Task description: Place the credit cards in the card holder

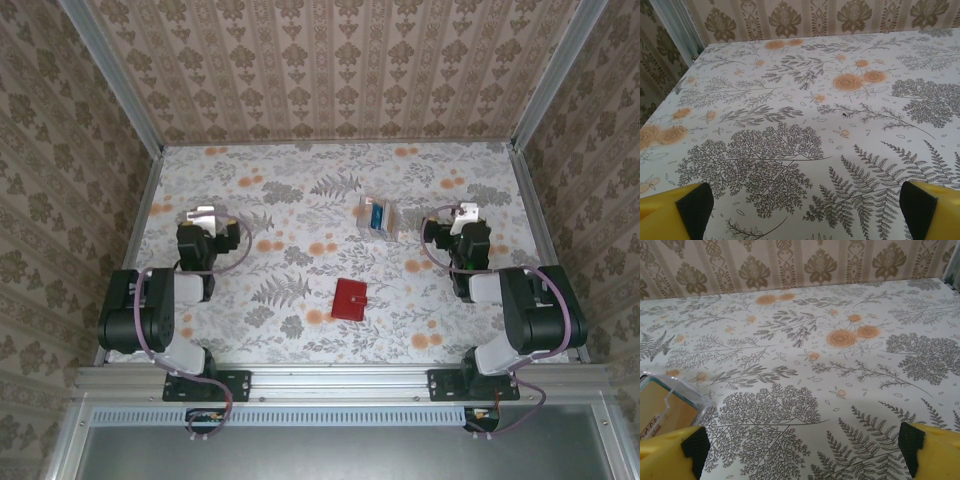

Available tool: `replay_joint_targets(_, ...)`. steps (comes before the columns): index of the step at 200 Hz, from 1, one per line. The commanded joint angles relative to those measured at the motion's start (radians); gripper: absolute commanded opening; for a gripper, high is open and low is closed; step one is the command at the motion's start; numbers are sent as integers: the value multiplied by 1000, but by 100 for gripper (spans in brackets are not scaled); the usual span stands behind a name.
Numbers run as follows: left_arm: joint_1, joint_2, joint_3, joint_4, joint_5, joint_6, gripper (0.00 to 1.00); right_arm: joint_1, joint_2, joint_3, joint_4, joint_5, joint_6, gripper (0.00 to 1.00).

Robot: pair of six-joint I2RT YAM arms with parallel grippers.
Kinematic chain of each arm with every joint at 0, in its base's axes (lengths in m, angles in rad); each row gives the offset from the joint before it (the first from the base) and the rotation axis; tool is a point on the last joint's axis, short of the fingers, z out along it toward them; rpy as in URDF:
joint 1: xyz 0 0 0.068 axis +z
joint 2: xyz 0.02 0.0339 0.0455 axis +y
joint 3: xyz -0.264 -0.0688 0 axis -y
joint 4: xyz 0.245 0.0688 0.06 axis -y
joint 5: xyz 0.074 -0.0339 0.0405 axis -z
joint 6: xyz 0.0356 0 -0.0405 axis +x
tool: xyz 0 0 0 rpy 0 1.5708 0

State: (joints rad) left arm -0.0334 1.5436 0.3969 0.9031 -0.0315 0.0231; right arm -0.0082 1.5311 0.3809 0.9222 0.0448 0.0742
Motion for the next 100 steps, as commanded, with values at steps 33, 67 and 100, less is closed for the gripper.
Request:
replay_joint_targets(33,3,-8,5,-43,-44,21,100,18,-2,25,-63,25,-31,100)
replay_joint_targets(67,3,-8,5,-43,-43,22,100,24,1,29,-68,38,-34,100)
replay_joint_targets(100,3,-8,6,-44,-44,20,100,24,-2,26,-67,38,-36,100)
